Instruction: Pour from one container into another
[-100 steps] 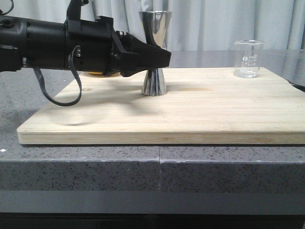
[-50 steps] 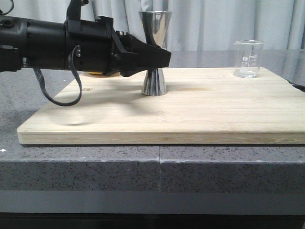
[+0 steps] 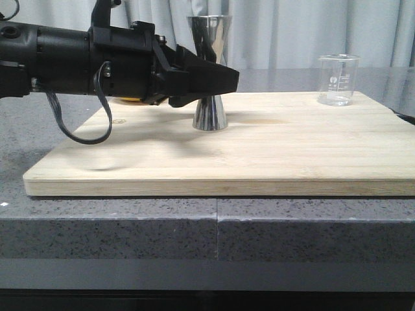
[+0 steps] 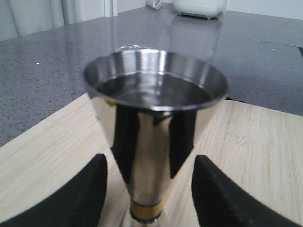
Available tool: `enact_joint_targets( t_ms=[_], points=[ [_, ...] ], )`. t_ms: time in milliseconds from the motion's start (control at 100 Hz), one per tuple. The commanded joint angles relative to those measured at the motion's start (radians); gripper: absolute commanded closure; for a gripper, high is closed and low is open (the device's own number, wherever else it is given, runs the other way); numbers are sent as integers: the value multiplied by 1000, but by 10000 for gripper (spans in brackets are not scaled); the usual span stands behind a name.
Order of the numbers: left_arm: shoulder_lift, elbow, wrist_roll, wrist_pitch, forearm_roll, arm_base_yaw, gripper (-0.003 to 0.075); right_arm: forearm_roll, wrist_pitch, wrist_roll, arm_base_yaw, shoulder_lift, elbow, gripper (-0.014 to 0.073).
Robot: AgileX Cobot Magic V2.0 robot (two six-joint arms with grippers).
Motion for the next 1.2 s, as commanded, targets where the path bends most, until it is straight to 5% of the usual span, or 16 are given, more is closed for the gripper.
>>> enact_joint_targets(
  t_ms=[0,420,1190],
  points=[
    [-45,-22,-6,-66,-42,4,328,-5,-67,3,-6,-24,-20,58],
    [-51,-22,-13,-58,-20,16,223,-5,-67,3,-6,-24,-20,58],
    [-178,-22,-306,-185,285,157,224,-5,-73,3,-6,-24,-20,58]
  ],
)
